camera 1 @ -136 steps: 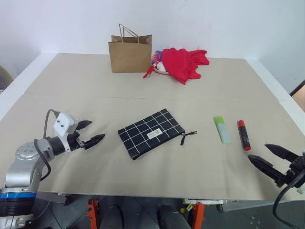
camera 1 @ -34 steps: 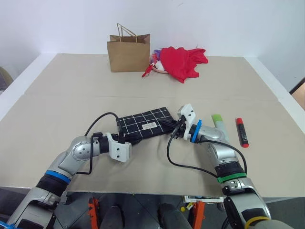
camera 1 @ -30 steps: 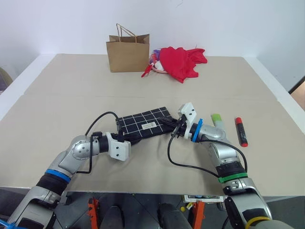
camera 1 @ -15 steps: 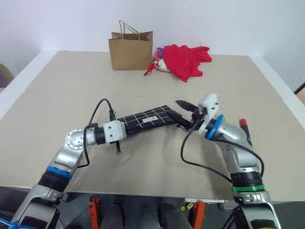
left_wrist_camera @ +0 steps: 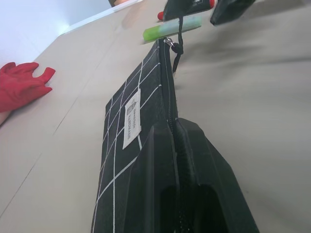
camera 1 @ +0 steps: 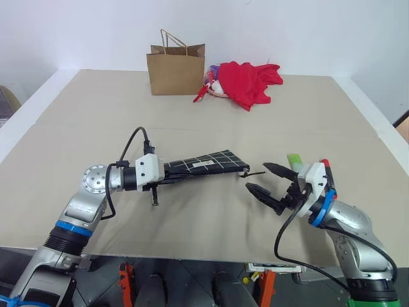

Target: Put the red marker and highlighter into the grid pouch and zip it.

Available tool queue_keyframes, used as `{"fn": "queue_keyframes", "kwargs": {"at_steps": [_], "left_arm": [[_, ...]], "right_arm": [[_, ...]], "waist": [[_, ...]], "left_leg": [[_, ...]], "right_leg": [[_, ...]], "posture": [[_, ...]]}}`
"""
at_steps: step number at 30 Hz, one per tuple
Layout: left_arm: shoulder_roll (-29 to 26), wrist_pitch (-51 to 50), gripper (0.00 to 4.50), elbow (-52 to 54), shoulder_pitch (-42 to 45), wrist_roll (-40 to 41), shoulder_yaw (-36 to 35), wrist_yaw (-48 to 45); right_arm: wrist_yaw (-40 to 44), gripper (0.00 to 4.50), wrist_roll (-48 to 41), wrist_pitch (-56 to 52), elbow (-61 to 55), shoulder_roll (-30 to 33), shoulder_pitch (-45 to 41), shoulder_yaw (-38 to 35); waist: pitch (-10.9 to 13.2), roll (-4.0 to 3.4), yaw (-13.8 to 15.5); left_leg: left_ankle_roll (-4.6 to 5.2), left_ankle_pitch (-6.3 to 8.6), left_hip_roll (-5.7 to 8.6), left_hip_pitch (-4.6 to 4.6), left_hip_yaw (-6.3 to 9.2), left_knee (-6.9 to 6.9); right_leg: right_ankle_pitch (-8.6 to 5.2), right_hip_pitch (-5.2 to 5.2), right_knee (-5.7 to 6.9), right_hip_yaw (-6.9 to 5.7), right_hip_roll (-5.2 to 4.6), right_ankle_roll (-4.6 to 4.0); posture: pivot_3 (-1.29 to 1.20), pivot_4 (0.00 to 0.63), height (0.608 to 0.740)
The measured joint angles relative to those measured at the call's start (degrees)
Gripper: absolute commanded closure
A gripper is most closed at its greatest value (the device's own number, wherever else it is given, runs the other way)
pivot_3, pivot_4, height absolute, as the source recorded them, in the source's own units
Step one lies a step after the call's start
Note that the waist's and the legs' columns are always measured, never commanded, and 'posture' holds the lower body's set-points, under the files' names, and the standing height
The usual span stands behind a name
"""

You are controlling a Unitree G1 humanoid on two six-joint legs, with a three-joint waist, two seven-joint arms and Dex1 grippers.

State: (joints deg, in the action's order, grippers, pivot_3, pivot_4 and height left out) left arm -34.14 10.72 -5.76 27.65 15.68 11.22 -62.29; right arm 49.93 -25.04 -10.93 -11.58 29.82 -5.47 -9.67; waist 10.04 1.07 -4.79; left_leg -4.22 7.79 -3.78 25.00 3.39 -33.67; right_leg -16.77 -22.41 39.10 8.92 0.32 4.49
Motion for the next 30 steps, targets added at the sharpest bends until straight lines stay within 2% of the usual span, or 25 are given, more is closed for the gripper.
{"fn": "queue_keyframes", "kwargs": {"at_steps": [4, 7, 8, 9, 15, 24, 30], "left_arm": [[0.0, -0.5, 4.50, 0.8, 0.0, 0.0, 0.0, -0.2], [0.1, -0.6, 4.50, 0.9, 0.0, 0.0, 0.0, -0.2], [0.1, -0.7, 4.50, 0.9, 0.0, 0.0, 0.0, -0.2], [0.2, -0.9, 4.50, 1.3, 0.0, -0.1, 0.0, -0.1], [1.0, -1.7, 4.50, 2.5, 0.0, -0.1, 0.0, 0.4], [1.0, -2.3, 4.50, 3.1, 0.0, -0.1, -0.6, 0.5], [1.1, -2.3, 4.50, 3.0, 0.0, -0.6, -0.7, 0.5]], "right_arm": [[-0.2, 0.04, -0.6, 0.4, 0.0, -1.0, 0.0, 0.1], [-0.2, 0.77, -0.7, 0.8, 0.1, -1.3, 0.0, 0.4], [-0.2, 1.25, -0.7, 1.0, 0.3, -1.4, 0.0, 0.5], [-0.1, 1.53, -0.6, 1.6, 0.8, -1.5, 0.0, 0.7], [0.0, 4.33, 0.2, 4.4, 3.2, -2.4, -0.2, 1.9], [0.7, 4.43, 0.6, 6.6, 4.4, -2.6, -0.9, 2.8], [1.1, 4.43, -0.7, 2.9, 0.2, -1.4, -2.8, 4.1]], "waist": [[0.0, 0.00, 0.1], [0.0, 0.00, 0.2], [0.0, 0.00, 0.2], [0.0, 0.00, 0.2], [0.0, 0.00, 0.2], [0.0, 0.00, 0.2], [0.0, 0.00, 0.2]], "left_leg": [[-0.01, 0.01, 0.00, 0.03, 0.01, 0.04], [-0.03, 0.02, 0.00, 0.05, 0.01, 0.06], [-0.03, 0.02, 0.00, 0.05, 0.01, 0.06], [-0.03, 0.03, 0.00, 0.05, 0.01, 0.06], [-0.02, 0.02, 0.00, 0.03, 0.01, 0.05], [-0.03, 0.02, 0.00, 0.04, 0.02, 0.05], [-0.02, 0.02, 0.00, 0.03, 0.02, 0.05]], "right_leg": [[0.03, -0.02, 0.00, -0.01, 0.01, 0.17], [-0.01, -0.03, -0.01, -0.01, 0.01, 0.17], [-0.01, -0.03, -0.01, -0.01, 0.01, 0.17], [-0.01, -0.02, -0.01, -0.01, 0.01, 0.17], [0.01, -0.02, -0.01, -0.01, 0.01, 0.17], [0.00, -0.02, -0.01, -0.02, 0.01, 0.17], [0.01, -0.02, -0.01, -0.01, 0.02, 0.17]], "posture": [[0.00, 0.150, 0.740], [0.00, 0.150, 0.740], [0.00, 0.150, 0.740], [0.00, 0.150, 0.740], [0.00, 0.150, 0.740], [0.00, 0.150, 0.740], [0.00, 0.150, 0.740]]}}
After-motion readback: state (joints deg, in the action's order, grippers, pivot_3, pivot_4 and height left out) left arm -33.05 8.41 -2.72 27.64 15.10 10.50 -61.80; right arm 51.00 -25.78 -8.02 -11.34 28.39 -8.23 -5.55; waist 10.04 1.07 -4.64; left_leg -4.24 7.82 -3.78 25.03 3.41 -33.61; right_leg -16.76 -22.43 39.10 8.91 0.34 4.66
